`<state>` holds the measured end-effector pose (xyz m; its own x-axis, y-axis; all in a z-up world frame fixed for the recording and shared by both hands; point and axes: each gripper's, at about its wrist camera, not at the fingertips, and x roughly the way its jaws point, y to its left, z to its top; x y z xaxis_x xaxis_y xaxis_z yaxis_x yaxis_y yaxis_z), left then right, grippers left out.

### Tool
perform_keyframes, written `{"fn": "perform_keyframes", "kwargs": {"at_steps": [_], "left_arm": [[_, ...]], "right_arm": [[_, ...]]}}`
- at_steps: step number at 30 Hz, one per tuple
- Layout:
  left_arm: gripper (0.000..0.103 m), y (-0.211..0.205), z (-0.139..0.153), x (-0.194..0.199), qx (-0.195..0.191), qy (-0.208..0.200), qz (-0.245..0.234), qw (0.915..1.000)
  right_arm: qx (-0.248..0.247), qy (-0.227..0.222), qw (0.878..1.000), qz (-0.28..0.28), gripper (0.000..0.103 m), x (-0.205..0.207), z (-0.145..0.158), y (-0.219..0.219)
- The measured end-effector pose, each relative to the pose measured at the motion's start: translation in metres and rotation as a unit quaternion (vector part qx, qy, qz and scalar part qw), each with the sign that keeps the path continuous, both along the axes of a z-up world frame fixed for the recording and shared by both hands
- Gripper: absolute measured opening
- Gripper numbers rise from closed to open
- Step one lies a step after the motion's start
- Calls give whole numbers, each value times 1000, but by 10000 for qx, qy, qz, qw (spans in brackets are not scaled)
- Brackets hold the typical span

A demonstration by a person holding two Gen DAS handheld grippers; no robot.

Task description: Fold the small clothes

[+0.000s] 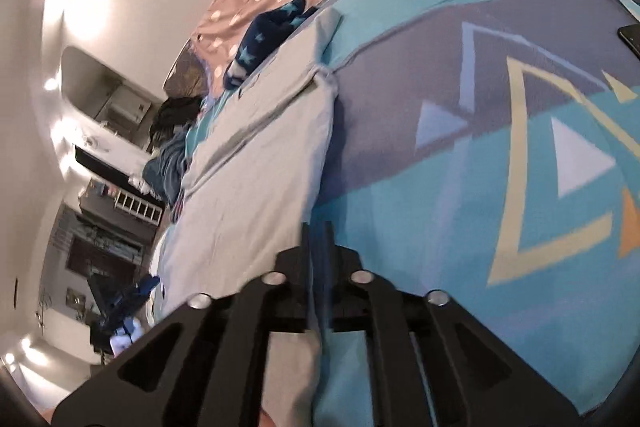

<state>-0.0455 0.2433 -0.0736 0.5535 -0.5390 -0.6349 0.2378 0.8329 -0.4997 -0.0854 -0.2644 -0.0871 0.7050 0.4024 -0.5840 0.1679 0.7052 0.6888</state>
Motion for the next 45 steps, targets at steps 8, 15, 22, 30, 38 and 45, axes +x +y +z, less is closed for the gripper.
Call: {"fn": "perform_keyframes", "kwargs": {"at_steps": [8, 15, 22, 30, 38, 45], "left_arm": [[57, -2, -20, -33, 122, 124, -172, 9997], [57, -5, -24, -74, 10, 130, -455, 9989], [5, 7, -33, -87, -1333, 220, -300, 9904], [5, 15, -10, -101, -1886, -301, -255, 9813], [44, 24, -27, -107, -1764, 35, -38, 9843], [54, 9, -40, -117, -974, 126, -97, 9951]], "right_arm": [[-91, -82, 9984, 559, 33, -52, -4, 26], [166, 57, 9954, 938, 36, -81, -28, 55], [600, -479, 9960, 458, 7, -81, -19, 57], [617, -1151, 9911, 258, 7, -109, 14, 36], [656, -1027, 9919, 360, 7, -104, 3, 41], [739, -946, 9921, 371, 7, -102, 0, 37]]}}
